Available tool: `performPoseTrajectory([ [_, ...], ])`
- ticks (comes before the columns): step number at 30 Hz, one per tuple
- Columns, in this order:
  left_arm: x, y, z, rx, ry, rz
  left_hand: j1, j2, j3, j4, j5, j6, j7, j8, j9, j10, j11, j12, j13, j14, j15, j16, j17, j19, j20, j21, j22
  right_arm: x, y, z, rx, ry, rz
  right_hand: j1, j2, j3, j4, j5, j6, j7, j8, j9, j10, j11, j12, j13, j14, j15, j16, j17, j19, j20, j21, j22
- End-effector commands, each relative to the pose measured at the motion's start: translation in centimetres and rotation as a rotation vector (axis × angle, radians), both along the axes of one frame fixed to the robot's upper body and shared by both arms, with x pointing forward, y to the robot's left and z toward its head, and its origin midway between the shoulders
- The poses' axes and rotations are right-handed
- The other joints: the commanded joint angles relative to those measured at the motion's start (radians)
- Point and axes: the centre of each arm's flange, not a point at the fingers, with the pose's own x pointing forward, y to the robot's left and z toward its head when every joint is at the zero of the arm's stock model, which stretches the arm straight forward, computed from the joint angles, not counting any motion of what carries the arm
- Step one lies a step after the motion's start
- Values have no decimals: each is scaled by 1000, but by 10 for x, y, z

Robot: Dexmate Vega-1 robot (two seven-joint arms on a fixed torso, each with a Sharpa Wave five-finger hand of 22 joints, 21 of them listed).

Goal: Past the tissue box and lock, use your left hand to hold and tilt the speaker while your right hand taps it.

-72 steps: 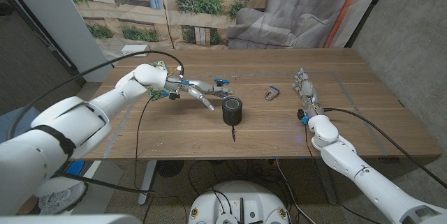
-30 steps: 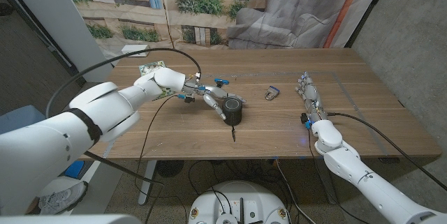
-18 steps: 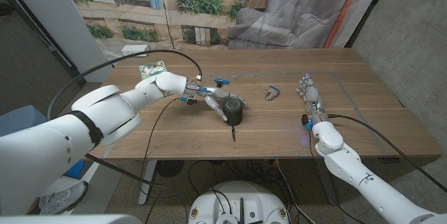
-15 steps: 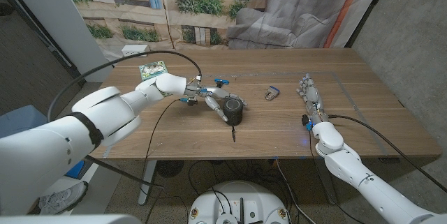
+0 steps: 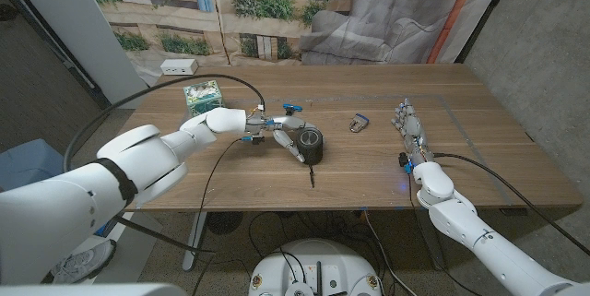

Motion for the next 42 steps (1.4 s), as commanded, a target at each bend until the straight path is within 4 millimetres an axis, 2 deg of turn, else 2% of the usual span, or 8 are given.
performPoseTrajectory([
  [1, 3, -2, -14, -117, 5, 30, 90, 86, -37, 1, 3, 77, -15, 70, 22, 134, -45, 52, 59, 72, -188, 54, 45, 48, -95, 11, 6, 2, -2, 2, -7, 17, 3, -1, -5, 0, 2, 4, 3, 2, 9, 3, 7, -2, 6, 3, 7, 2, 4, 2, 13, -1, 10, 6],
  [5, 3, -1, -12, -154, 11, 34, 107, 101, -56, 2, 4, 105, -20, 96, 21, 167, -42, 77, 87, 111, -191, 83, 69, 76, -93, 19, 8, 3, -3, 3, -10, 20, 7, -1, -5, -1, 2, 5, 4, 3, 9, 3, 6, 0, 6, 3, 6, 1, 4, 1, 13, 0, 9, 6],
  [14, 4, 2, 1, -165, -25, 44, 141, 121, -76, 1, 6, 173, 3, 138, 9, 219, -41, 104, 120, 155, -194, 115, 101, 124, -98, 34, 10, 4, -5, 7, -11, 17, 10, -1, -4, -1, 3, 5, 7, 3, 10, 3, 5, -1, 6, 3, 5, 2, 4, -1, 13, 1, 9, 6],
  [30, -5, -4, 46, -185, -42, -22, 162, 138, -82, 2, 7, 191, 14, 147, -2, 232, -39, 103, 134, 160, -195, 115, 106, 125, -111, 33, 11, 1, -5, 35, -18, -19, 26, -1, -3, -2, 4, 5, 9, 4, 11, 3, 4, -1, 5, 3, 6, 6, 4, -3, 14, 0, 9, 6],
  [33, -4, -3, 50, -192, -16, -6, 155, 141, -82, 7, 8, 183, 15, 142, -9, 225, -39, 91, 129, 145, -191, 94, 92, 121, -111, 30, 11, -1, -8, 42, -17, -29, 13, -2, -3, -2, 5, 5, 12, 5, 11, 3, 10, 0, 7, 3, 8, 9, 6, -4, 14, 1, 9, 6],
  [42, -4, -6, 50, -275, 116, 63, 151, 153, -84, 10, 8, 206, 19, 147, -18, 242, -40, 87, 124, 163, -193, 92, 86, 127, -115, 31, 10, -4, -10, 61, -51, -46, 14, -3, -3, -4, 6, 5, 16, 6, 12, 3, 12, 1, 8, 3, 10, 9, 7, -4, 15, 1, 9, 6],
])
